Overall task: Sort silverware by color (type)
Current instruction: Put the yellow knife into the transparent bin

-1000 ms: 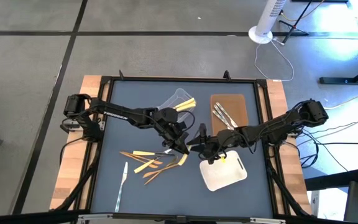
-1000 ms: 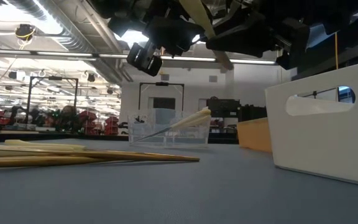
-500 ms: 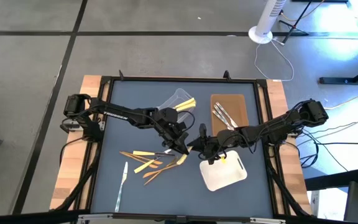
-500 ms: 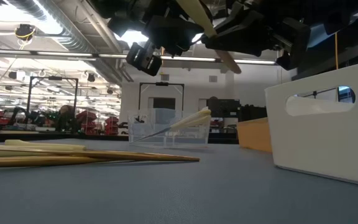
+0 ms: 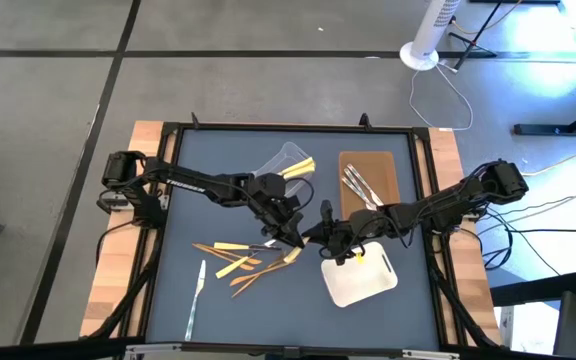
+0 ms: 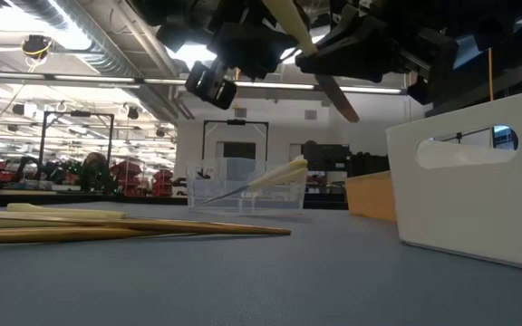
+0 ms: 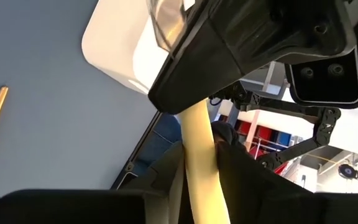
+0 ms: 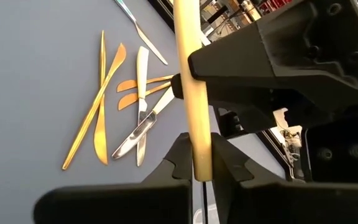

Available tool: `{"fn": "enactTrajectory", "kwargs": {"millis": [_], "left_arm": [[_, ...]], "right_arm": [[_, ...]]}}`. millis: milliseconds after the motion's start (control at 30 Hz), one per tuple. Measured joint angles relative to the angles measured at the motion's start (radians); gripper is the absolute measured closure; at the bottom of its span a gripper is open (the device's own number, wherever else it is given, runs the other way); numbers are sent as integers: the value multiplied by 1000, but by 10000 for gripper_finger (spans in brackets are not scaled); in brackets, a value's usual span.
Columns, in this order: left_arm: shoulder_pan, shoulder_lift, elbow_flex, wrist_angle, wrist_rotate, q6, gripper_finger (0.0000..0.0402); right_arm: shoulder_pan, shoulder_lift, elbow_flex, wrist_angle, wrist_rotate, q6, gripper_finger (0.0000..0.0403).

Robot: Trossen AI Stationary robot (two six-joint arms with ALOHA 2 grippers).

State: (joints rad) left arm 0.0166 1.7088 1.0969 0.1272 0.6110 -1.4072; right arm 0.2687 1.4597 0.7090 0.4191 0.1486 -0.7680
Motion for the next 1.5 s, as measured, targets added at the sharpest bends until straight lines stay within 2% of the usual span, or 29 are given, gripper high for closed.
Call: {"fn": "enactTrajectory", "kwargs": {"millis": [467,967,1033,1133,1267,1400,1500], "left_arm": [[14,-9,0,1,-61,90,306],[87,-107,-2,-91,-106,238,305],[95,-111,2,-73,-139,242,305],[107,-120,3,-83,-135,242,305],[103,-121,2,-108,-108,243,305],[106,-121,3,-112,-112,241,305],[108,-122,3,-121,-120,241,305]], "right_arm": [[-1,0,0,9,-7,3,386],[-4,-3,3,49,69,13,386],[0,-2,2,43,52,12,386],[5,-2,8,48,44,11,386],[-1,-2,35,44,104,11,386],[3,-6,63,42,220,0,386],[3,-9,78,-6,251,-8,386]]}}
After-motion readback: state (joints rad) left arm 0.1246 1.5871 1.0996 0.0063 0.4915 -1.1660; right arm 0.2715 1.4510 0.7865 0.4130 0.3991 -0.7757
